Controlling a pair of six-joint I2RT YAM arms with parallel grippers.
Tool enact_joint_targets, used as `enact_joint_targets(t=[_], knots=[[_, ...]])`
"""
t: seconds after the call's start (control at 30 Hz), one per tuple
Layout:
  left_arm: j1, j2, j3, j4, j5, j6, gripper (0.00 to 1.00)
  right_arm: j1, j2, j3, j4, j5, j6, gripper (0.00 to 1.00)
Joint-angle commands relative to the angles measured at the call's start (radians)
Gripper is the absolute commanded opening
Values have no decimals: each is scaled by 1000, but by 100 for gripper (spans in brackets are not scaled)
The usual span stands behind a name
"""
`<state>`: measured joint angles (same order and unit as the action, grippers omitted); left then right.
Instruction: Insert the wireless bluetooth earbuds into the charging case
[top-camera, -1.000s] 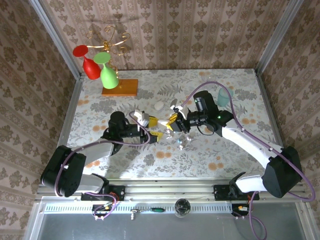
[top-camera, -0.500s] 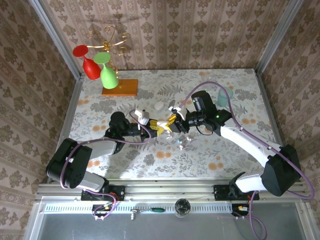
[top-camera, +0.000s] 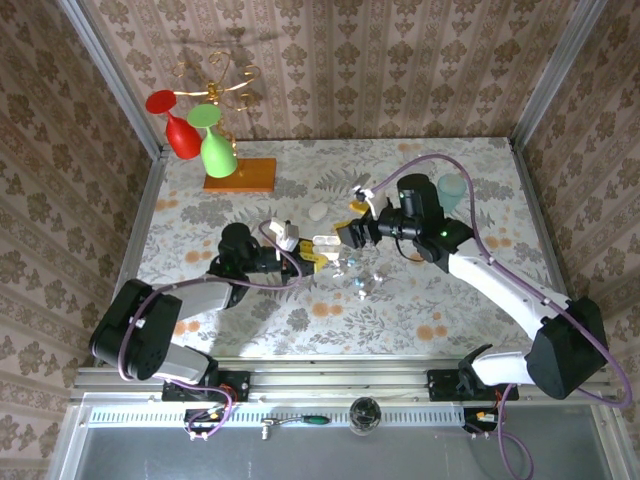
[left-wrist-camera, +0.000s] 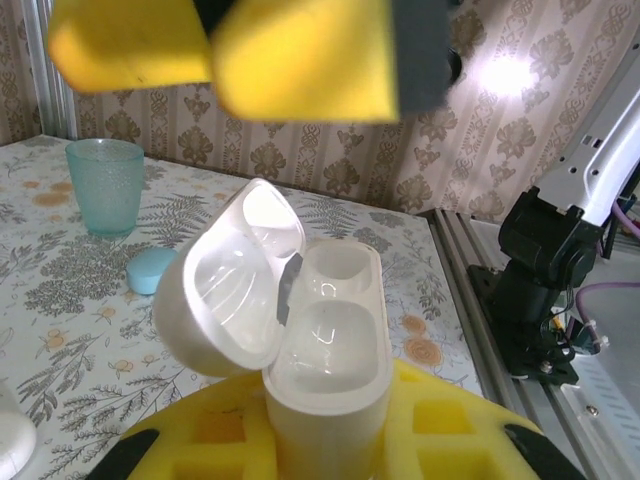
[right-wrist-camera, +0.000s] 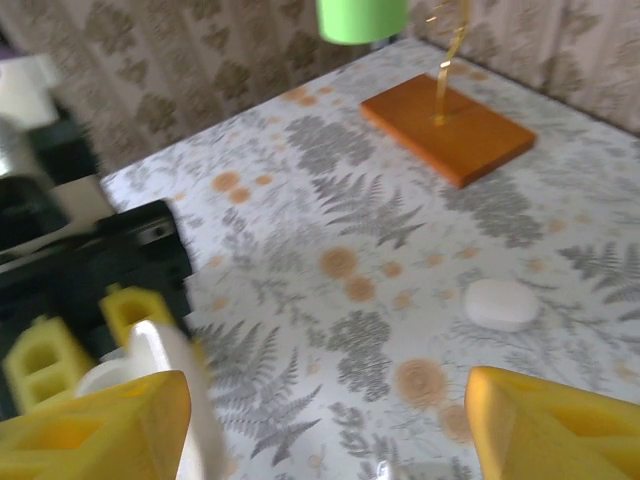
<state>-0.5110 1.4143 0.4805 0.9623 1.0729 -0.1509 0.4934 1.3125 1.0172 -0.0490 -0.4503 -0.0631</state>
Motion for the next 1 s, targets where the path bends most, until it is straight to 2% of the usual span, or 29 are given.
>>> enact_joint_targets(t=[0.0, 0.13, 0.27, 0.37, 0.57, 0.67, 0.83, 0.97], knots=[[5, -52, 2, -65, -17, 96, 3, -13, -41, -23, 60, 43, 90, 75], [32, -82, -31, -65, -60, 115, 3, -64, -105, -91, 103, 63, 191, 92], [49, -121, -75, -46, -127, 135, 4, -113, -131, -141, 77, 80, 303, 99], [76, -151, -106, -57, -199, 194, 4, -122, -125, -194, 101, 99, 358, 93], [89, -165, -133, -40, -253, 232, 3, -109, -40, -183, -8, 120, 491, 81], [93, -166, -152, -6, -261, 225, 3, -73, 26, -155, -67, 119, 470, 77], [109, -175, -185, 32, -283, 191, 3, -19, 241, 19, -340, 102, 393, 72], [136, -178, -207, 61, -298, 164, 2, 46, 364, 96, -374, 104, 403, 67]])
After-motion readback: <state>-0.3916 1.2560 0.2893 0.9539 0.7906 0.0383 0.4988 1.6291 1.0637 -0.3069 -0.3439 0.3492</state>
